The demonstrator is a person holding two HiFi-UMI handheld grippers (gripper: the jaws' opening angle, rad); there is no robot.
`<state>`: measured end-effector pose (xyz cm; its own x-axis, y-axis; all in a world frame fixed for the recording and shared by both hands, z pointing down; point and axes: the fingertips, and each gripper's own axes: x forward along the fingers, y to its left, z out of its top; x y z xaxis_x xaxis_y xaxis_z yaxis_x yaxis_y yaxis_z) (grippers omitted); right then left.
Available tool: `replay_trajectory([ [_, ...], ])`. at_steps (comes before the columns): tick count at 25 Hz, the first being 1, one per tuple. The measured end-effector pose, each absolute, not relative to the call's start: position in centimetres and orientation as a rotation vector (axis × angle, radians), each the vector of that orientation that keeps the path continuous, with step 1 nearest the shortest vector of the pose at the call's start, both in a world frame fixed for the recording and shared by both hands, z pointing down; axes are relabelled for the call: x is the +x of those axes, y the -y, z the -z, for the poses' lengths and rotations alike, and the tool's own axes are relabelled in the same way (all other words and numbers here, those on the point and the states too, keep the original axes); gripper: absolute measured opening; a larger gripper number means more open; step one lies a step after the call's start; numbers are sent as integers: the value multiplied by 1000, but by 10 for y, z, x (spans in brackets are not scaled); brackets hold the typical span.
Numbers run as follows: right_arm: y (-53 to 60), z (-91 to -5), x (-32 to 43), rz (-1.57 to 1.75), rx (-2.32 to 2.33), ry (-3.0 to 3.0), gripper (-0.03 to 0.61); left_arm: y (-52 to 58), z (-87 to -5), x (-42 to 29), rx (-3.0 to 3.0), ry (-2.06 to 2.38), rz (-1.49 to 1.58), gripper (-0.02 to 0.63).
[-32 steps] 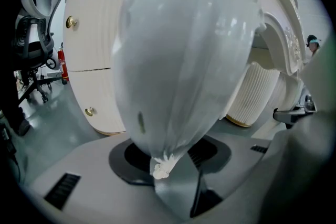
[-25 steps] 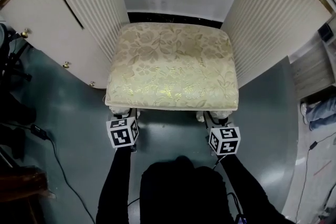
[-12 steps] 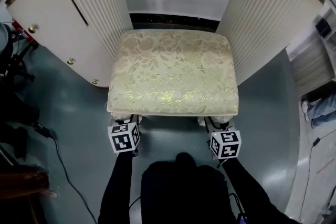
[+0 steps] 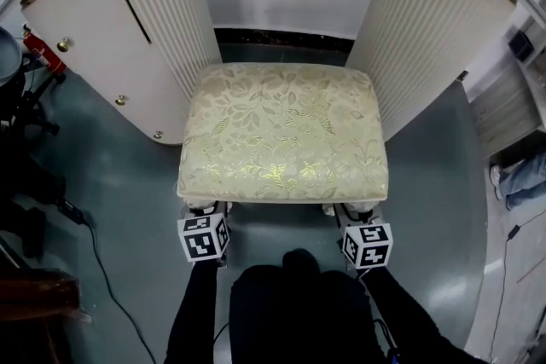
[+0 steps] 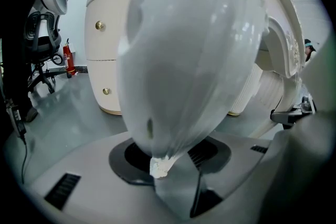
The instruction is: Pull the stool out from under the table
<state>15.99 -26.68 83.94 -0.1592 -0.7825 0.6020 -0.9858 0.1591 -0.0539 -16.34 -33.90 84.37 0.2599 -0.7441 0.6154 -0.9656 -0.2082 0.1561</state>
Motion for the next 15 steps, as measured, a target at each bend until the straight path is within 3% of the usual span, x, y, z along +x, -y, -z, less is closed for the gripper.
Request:
replay_trajectory([
  [15, 260, -836, 159, -674, 1647, 1980, 186, 332, -839, -165, 1991, 1523, -594, 193],
])
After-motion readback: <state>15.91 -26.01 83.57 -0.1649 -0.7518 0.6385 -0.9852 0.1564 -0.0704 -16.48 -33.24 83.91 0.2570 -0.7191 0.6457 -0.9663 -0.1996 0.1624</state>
